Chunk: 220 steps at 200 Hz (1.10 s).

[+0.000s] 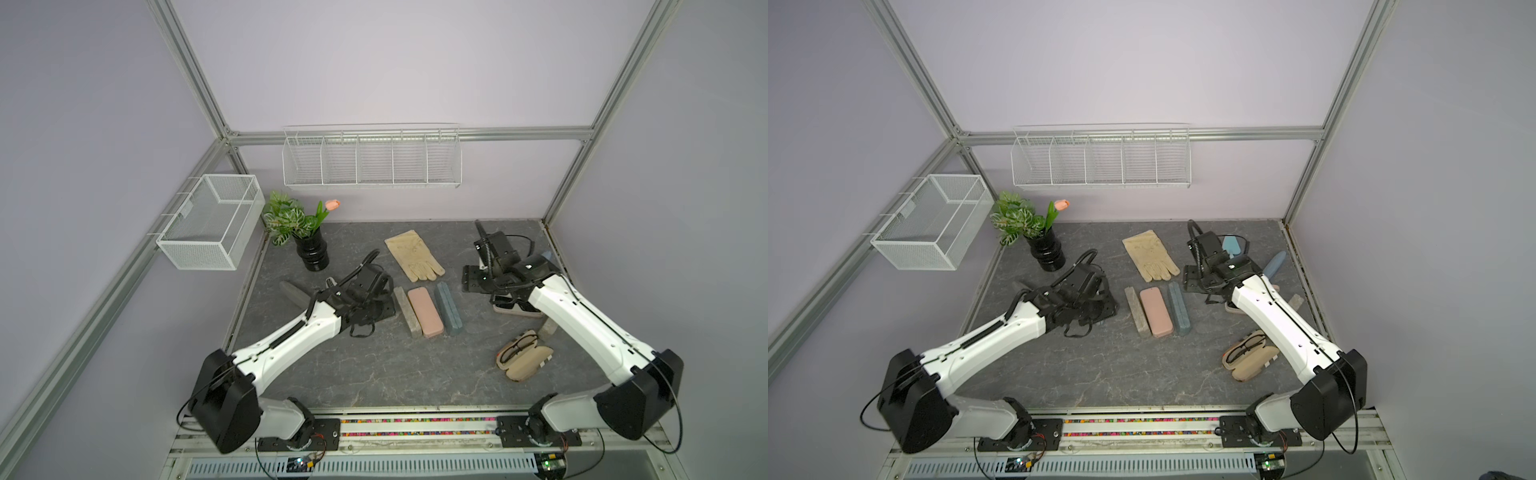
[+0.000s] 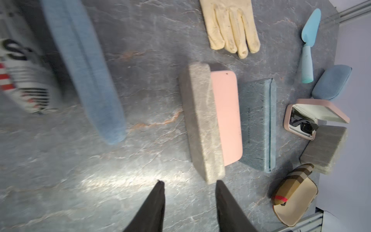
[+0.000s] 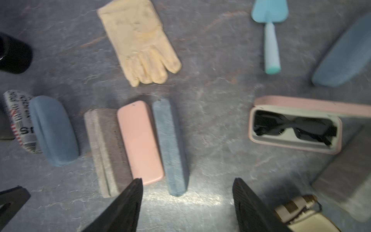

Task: Close the glasses case
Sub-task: Pick up the glasses case at the center of the board.

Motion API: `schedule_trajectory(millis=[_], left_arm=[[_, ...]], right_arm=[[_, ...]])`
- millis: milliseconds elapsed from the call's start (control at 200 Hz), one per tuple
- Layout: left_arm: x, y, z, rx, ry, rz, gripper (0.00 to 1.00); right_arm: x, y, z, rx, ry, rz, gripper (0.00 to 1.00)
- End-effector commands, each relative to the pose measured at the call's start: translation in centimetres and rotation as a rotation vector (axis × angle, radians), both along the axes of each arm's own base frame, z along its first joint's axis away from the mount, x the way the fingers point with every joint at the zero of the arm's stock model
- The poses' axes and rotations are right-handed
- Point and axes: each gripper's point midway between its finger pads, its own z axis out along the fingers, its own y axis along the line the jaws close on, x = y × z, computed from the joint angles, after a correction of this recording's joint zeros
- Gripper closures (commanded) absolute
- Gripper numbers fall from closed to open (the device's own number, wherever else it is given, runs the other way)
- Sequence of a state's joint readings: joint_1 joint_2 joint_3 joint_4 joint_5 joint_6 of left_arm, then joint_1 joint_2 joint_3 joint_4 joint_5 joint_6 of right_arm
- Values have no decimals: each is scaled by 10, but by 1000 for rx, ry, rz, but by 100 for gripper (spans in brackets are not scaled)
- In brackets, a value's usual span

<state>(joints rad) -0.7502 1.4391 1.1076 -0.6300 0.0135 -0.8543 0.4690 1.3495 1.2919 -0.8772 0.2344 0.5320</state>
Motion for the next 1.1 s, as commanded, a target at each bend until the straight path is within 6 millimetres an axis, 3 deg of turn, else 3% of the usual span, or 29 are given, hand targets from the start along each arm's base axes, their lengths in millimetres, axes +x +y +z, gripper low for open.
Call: schedule_trajectory(millis=[0, 215, 405, 535, 655, 790, 1095], left_arm=[[10, -31, 7, -7, -20, -111, 53], [16, -100, 8, -1, -13, -304, 39], [-8, -180, 1, 17, 8, -563, 34], [-24, -222, -4, -13, 13, -660, 34], [-32, -249, -9, -68, 25, -692, 33], [-47, -277, -19, -79, 26, -755, 32], [-89, -320, -45, -30, 0, -907, 31]], right_arm=[[-13, -19, 5, 88, -20, -75, 25], [-42, -60, -9, 37, 36, -168, 24], [-63, -94, -2, 32, 23, -262, 23], [-72, -119, 7, 50, -20, -354, 23], [-77, -137, 12, 57, -52, -422, 22], [-80, -153, 2, 62, -39, -479, 20], [-84, -167, -7, 117, -42, -510, 19]])
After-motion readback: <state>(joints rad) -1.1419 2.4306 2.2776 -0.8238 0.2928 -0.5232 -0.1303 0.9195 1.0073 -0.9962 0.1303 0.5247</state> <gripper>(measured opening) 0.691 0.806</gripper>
